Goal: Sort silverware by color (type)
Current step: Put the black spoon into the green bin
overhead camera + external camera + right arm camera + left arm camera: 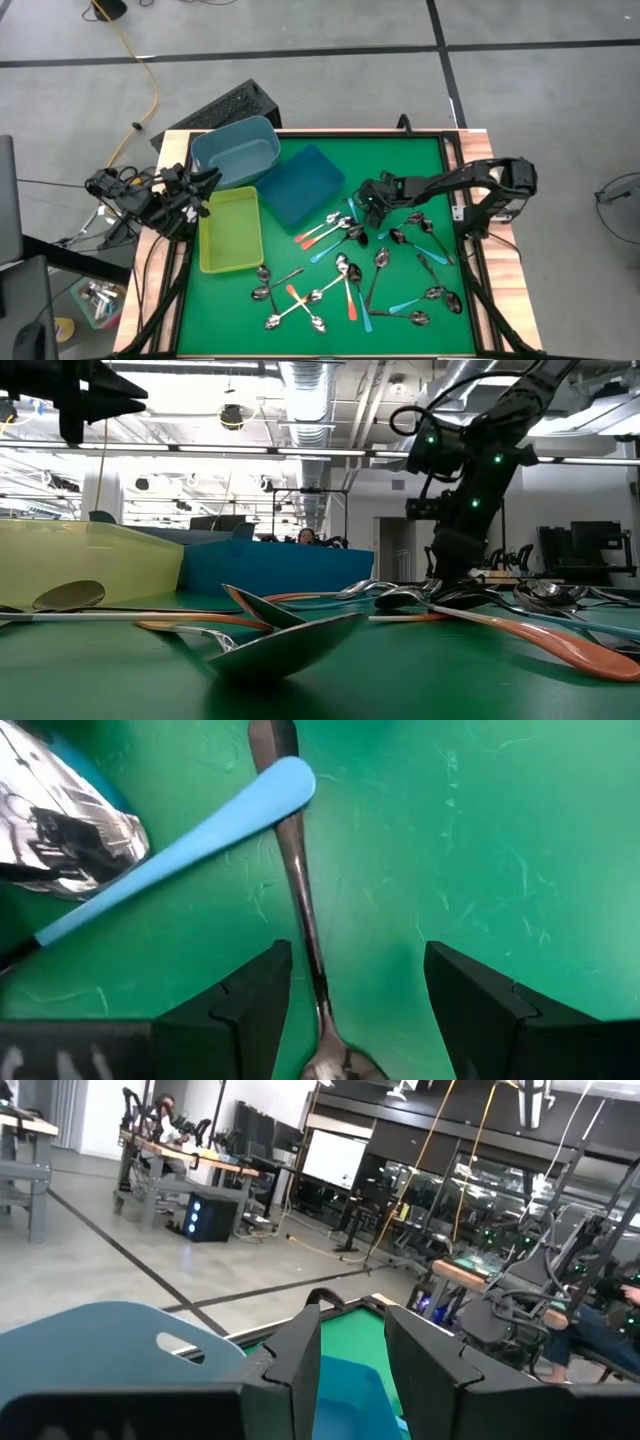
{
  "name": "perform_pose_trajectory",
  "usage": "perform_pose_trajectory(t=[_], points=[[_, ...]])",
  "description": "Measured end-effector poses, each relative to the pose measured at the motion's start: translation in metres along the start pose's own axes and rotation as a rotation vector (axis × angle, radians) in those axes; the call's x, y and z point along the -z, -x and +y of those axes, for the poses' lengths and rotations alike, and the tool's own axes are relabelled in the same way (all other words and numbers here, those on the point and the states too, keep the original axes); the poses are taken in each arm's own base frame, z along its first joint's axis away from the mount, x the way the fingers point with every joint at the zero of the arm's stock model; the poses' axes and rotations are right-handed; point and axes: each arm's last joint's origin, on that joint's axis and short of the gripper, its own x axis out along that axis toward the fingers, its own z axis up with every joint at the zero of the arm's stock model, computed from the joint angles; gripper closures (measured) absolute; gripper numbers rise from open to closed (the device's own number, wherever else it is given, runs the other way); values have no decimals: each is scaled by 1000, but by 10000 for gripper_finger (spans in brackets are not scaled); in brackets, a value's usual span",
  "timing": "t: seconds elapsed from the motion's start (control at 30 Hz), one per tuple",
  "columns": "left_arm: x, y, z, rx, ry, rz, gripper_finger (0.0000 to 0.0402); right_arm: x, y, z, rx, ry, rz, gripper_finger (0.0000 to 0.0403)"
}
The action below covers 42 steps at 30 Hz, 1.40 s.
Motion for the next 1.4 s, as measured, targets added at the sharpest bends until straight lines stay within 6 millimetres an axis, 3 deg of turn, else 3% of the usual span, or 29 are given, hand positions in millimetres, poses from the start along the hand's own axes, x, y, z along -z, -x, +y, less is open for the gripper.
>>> perform_pose_trajectory(t=[0.2, 0.47, 0.6, 0.97, 1.4], points=[[0, 0, 0, 1, 2, 1, 301, 2, -7, 2, -15, -4, 30, 189], [1, 0, 0, -1, 0, 7, 301, 5, -8, 2, -28, -15, 63, 337], [1, 0, 0, -2, 1, 7, 301, 6, -8, 2, -24, -11, 69, 390], [2, 0, 0, -2, 1, 7, 301, 5, 0, 1, -35, -54, 45, 392], [2, 0, 0, -4, -4, 9, 301, 5, 52, -14, -16, -146, -42, 395]])
